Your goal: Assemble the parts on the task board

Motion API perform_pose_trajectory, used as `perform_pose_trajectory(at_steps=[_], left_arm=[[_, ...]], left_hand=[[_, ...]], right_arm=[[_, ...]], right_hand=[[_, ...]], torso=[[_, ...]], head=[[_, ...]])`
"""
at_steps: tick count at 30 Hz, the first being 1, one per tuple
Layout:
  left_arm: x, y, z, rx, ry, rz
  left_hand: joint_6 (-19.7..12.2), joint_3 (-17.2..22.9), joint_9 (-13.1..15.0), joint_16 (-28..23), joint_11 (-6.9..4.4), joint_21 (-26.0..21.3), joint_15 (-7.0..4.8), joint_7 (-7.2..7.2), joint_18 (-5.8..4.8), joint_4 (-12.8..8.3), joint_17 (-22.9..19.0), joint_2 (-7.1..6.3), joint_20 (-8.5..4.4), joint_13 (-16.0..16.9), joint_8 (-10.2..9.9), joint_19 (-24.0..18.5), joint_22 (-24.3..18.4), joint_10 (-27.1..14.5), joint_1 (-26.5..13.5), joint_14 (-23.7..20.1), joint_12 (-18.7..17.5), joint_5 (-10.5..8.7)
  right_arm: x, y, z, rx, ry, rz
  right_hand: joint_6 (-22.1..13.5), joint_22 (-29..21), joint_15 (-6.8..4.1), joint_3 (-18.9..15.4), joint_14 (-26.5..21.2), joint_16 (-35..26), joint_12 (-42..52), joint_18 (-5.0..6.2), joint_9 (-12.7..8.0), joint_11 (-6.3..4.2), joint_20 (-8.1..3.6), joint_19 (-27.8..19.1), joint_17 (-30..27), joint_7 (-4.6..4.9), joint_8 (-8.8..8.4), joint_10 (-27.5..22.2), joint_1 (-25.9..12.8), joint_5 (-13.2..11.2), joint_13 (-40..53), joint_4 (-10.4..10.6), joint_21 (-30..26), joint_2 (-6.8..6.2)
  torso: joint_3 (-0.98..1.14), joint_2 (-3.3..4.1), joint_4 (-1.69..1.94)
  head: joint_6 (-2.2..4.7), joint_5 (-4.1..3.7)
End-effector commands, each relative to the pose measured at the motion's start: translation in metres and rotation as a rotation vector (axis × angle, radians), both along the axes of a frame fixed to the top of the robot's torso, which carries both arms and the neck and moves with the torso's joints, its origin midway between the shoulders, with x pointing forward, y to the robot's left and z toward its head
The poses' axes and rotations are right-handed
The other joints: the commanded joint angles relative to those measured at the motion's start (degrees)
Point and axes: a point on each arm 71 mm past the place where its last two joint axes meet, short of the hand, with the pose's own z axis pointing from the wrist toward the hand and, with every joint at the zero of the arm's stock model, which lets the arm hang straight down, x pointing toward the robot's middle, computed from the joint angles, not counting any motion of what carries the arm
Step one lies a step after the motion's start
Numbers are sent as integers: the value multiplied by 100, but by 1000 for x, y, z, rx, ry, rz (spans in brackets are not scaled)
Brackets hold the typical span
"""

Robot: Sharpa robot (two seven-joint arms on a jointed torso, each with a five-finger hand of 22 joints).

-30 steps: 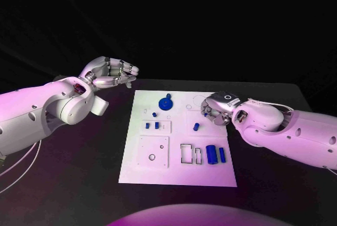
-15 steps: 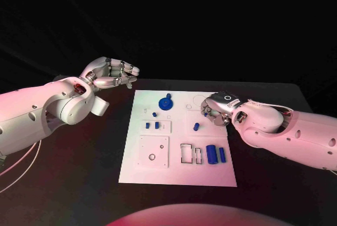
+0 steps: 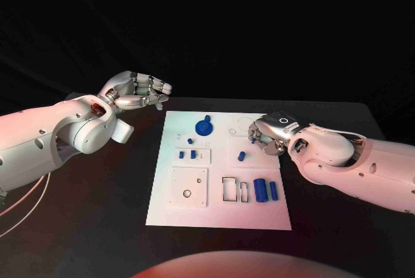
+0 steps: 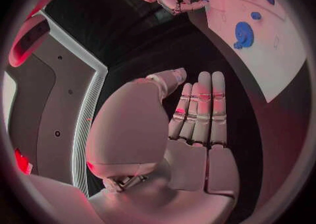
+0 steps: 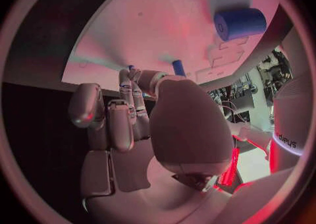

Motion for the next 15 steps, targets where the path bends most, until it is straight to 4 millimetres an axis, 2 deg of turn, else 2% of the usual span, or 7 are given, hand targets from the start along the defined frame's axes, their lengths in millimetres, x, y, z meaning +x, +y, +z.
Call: perform_pose_trajectory(at_steps=[1,15], left_arm=[[0,-2,0,0,4,-22],[0,-2,-1,2,11,-27]], left_hand=[[-39,-9,-5,-39,4,-34,15,86,71,-19,-9,40,25,-7,-26,-31,-6,-27,-20,-22,24,34],[-63,-18,-9,-34,9,-39,20,90,73,-24,-5,40,31,-11,-30,-31,-10,-61,-22,-20,30,33]], right_arm=[[-2,1,6,26,-40,5],[-10,0,23,67,-71,12]], right_hand=[[59,199,-50,9,221,28,5,-57,117,5,-14,43,13,4,27,55,-69,10,6,-43,33,10],[62,214,-51,12,225,34,1,-62,125,4,-15,54,23,2,34,65,-91,9,7,-48,58,5]], torso=[[0,-2,1],[0,1,4]], head=[[0,-13],[1,-14]])
